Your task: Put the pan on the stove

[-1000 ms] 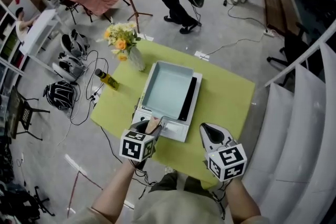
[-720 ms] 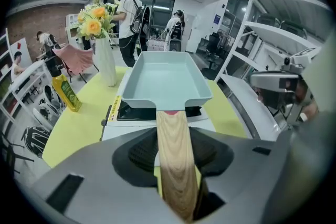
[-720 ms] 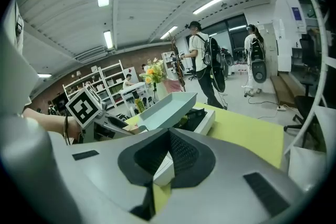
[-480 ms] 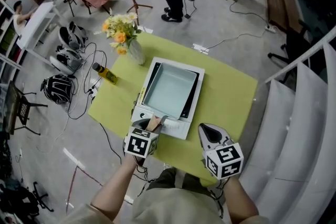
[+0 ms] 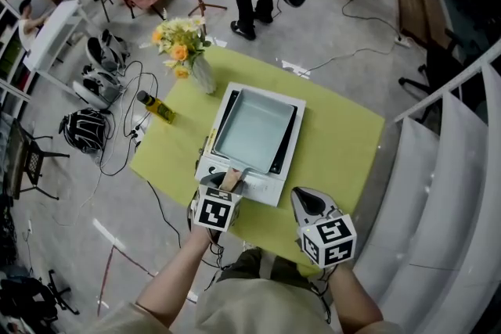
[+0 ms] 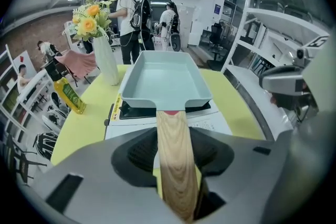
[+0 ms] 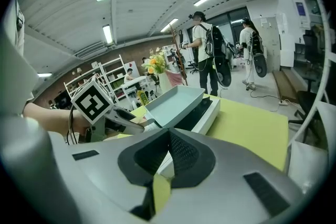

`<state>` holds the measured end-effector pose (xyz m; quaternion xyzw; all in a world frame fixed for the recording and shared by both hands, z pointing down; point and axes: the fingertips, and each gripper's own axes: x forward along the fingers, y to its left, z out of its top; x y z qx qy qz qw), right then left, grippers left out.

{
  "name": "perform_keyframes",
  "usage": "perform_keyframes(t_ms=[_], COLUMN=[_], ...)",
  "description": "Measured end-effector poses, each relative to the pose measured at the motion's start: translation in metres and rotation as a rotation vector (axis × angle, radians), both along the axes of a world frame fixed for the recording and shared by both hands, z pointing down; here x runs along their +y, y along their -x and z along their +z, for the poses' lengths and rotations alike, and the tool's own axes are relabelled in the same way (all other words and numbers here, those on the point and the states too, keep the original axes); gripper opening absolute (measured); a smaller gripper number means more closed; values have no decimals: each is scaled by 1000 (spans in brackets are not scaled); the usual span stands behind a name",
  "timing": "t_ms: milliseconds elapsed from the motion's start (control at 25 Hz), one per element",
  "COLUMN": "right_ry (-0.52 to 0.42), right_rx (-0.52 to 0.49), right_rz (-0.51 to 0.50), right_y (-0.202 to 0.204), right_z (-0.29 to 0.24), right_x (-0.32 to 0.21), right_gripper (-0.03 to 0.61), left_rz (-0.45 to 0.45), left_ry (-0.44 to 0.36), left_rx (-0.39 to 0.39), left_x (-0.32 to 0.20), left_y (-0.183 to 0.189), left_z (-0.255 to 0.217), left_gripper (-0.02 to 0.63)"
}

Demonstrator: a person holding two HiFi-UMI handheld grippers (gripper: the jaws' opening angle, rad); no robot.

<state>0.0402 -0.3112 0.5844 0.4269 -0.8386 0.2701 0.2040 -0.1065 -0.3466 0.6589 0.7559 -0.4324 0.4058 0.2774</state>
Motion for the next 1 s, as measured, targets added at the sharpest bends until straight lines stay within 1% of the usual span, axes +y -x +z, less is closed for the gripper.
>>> perform_keyframes(t_ms=[40, 160, 200, 280, 400, 560, 760, 920, 1000], right_ry=[2, 3, 4, 1, -15, -47, -97, -134, -156], right_rx=[-1, -2, -3, 2, 19, 29, 41, 32, 27], right_rz=[-1, 1, 4, 5, -1, 14, 39, 54, 57], right_y=[1, 1, 1, 1, -2, -11, -24, -31, -32], right_z=[1, 2, 2, 3, -2, -16, -39, -62, -75], right_x=[1, 2, 2, 2, 0, -5, -9, -10, -9], right_gripper=[6, 6, 6, 6, 6, 6, 6, 6, 6], left_rz=[-12, -60, -66, -50, -20, -14, -10, -17, -16], left_ry=[5, 28, 29, 30, 38, 22, -46, -133, -190], left_rx=[11, 82, 92, 75, 47, 25, 17, 25, 36], left_x=[-1, -6, -9, -12, -12, -9, -8, -8, -8], left_y=[-1, -5, -6, -7, -9, -6, -2, -1, 0], left_z=[0, -3, -5, -7, -9, -18, -45, -83, -106], left_gripper=[179, 188, 190, 200, 256, 273, 282, 279, 263])
